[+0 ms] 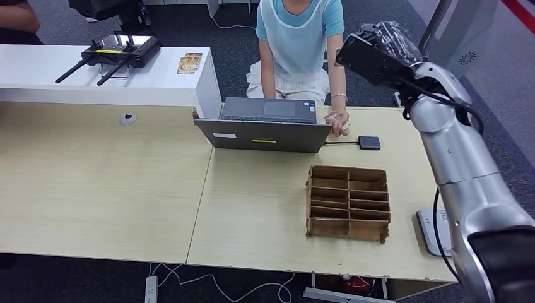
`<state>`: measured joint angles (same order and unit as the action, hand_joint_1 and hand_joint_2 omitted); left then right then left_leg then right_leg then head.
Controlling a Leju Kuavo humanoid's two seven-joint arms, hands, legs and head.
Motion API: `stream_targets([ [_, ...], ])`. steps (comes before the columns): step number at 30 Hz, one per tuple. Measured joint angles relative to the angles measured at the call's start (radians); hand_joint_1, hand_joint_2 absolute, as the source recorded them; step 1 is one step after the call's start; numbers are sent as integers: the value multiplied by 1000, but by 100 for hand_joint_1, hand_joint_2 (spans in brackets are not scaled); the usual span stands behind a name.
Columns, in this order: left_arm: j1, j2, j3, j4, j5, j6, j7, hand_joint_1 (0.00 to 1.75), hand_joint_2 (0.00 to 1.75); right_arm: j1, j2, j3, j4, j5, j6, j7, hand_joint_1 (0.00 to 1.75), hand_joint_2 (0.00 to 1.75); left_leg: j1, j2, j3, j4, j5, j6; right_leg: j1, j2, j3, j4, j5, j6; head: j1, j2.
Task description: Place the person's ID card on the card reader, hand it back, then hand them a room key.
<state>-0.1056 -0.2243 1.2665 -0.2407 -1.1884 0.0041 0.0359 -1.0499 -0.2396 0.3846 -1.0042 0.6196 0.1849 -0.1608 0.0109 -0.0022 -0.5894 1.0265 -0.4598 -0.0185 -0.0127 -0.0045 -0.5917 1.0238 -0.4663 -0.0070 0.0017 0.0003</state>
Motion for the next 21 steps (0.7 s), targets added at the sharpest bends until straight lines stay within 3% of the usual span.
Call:
stream_targets([
  [9, 0, 7, -13, 0, -13, -4, 1, 0, 0, -127, 100, 37, 229, 1, -20, 31, 175, 175, 0, -1, 0, 0, 0, 0, 0, 0, 0, 0, 0, 0, 0, 0],
  [21, 2, 12, -32, 0, -33, -6, 3, 0, 0, -203, 170, 37, 441, -13, -57, 67, 175, 175, 0, -1, 0, 0, 0, 0, 0, 0, 0, 0, 0, 0, 0, 0],
])
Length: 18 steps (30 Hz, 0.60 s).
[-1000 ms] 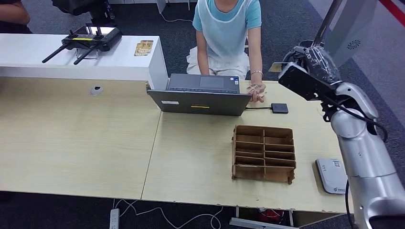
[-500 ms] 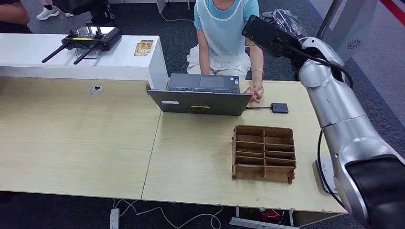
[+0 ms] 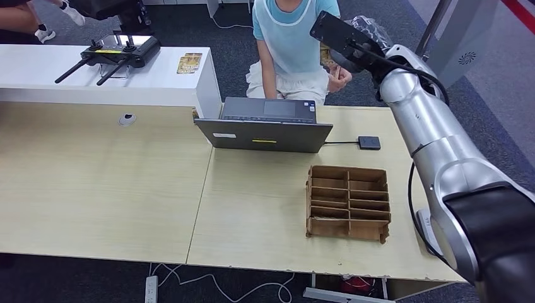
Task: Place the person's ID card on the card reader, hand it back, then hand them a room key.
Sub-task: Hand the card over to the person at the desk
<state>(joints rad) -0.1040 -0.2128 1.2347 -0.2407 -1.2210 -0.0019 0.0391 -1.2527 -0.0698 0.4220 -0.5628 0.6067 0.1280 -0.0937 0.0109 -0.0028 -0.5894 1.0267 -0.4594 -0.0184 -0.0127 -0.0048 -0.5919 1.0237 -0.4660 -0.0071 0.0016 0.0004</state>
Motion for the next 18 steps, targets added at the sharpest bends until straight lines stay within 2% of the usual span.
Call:
stream_targets([
  [18, 1, 0, -2, 0, -1, -1, 8, 0, 0, -12, 21, -63, 112, 20, -35, 15, 175, 175, 0, 0, 0, 0, 0, 0, 0, 0, 0, 0, 0, 0, 0, 0],
])
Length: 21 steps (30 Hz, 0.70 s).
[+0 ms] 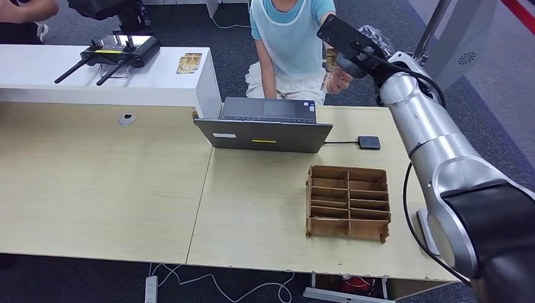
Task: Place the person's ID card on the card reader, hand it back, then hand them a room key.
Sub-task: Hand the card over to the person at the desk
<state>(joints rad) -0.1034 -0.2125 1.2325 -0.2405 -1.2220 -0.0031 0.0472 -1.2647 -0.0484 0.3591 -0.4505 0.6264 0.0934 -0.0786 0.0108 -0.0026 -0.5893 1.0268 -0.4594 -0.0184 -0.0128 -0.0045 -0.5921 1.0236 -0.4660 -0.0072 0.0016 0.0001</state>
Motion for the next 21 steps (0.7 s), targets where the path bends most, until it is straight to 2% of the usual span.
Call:
stream_targets([
  [1, 0, 0, 0, 0, 0, 0, 0, 0, 0, 0, 0, -4, 3, 0, 0, 0, 172, 175, 0, 0, 0, 0, 0, 0, 0, 0, 0, 0, 0, 0, 0, 0],
  [2, 0, 0, 0, 0, 0, 0, 0, 0, 0, 0, 0, -6, 6, 0, 0, 0, 161, 175, 0, 0, 0, 0, 0, 0, 0, 0, 0, 0, 0, 0, 0, 0],
  [5, 1, 0, -1, 0, -2, 0, 1, 0, 0, 0, -2, -11, 15, 1, -1, -1, 34, 175, 0, 0, 0, 0, 0, 0, 0, 0, -1, 0, 0, 0, 0, 0],
  [6, 1, 0, -1, 0, -3, 0, 2, 0, 0, 0, -5, -13, 17, 2, -1, -2, 2, 175, 0, 0, 0, 0, 0, 0, 0, 0, -1, 0, 0, 0, 0, 0],
  [21, 2, -1, -2, 0, -6, 3, 9, 0, 0, 14, -37, -75, 4, 37, -27, -18, 0, 175, 0, 1, 0, 0, 0, 0, 0, 1, -1, 0, 0, 0, 0, 0],
])
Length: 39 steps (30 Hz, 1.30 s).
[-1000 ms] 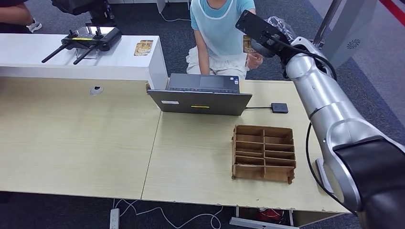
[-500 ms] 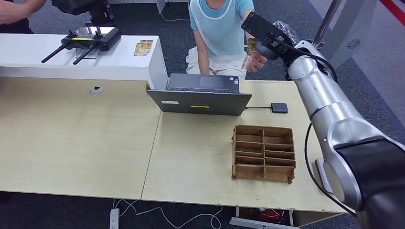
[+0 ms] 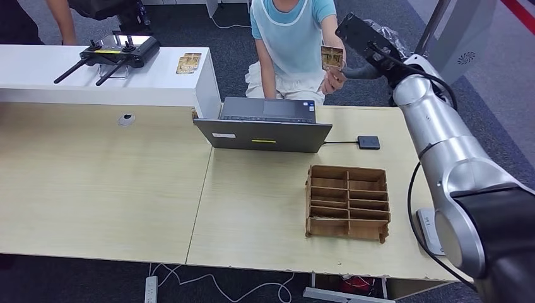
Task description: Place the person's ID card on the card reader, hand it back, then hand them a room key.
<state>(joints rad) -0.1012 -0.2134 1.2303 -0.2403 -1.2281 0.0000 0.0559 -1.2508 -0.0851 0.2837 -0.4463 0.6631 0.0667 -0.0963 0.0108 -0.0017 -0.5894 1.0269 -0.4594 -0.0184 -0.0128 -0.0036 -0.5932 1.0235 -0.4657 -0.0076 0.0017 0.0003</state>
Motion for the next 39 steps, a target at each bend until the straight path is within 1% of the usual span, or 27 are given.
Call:
stream_targets([
  [7, 0, -1, 0, 0, 5, 0, 5, 0, 0, 8, 0, -37, -49, 29, -12, -4, 0, 175, 0, 0, 0, 0, 0, 0, 0, 0, 0, 0, 0, 0, 0, 0],
  [16, 0, -2, 0, 0, 5, 0, 6, 0, 0, 15, 0, -55, -73, 32, -12, -4, 0, 175, 0, 0, 0, 0, 0, 0, 0, 0, 0, 0, 0, 0, 0, 0],
  [19, 0, -2, 0, 0, 5, 1, 8, 0, 0, 26, -1, -66, -87, -4, -35, -28, 0, 175, 0, 0, 0, 0, 0, 0, 0, 0, 0, 0, 0, 0, 0, 0],
  [21, 0, -3, 0, 0, 5, 4, 12, 0, 0, 60, -8, -97, -147, -64, -31, -42, 0, 175, 0, -1, 0, 0, 0, 0, 0, -1, 0, 0, 0, 0, 0, 0],
  [23, 1, -4, 0, 0, 6, 6, 14, 0, 0, 113, -19, -142, -246, -113, 25, -26, 0, 175, 0, -2, 0, 0, 0, 0, 0, -1, 0, 0, 0, 0, 0, 0],
  [25, 2, -5, 0, 0, 7, 9, 15, 0, 0, 162, -29, -186, -335, -140, 71, -10, 0, 175, 0, -2, -1, 0, 0, 0, 0, -2, 0, 0, 0, 0, 0, 0],
  [28, 4, -5, 0, 0, 8, 10, 15, 0, 0, 208, -39, -235, -421, -151, 88, -4, 0, 175, 0, -2, -2, 0, 0, 0, 0, -2, 0, 0, 0, 0, 0, 0],
  [35, 4, -5, 0, 0, 9, 11, 15, 0, 0, 241, -48, -277, -501, -155, 87, -4, 0, 175, 0, -1, -1, 0, 0, 0, 0, -1, -1, 0, 0, 0, 0, 0],
  [39, 4, -6, 0, 0, 16, 14, 16, 0, 0, 265, -47, -303, -537, -230, 82, -14, 0, 175, 1, -2, -1, 0, 0, 0, 0, -2, 0, 0, 0, 0, 0, 0],
])
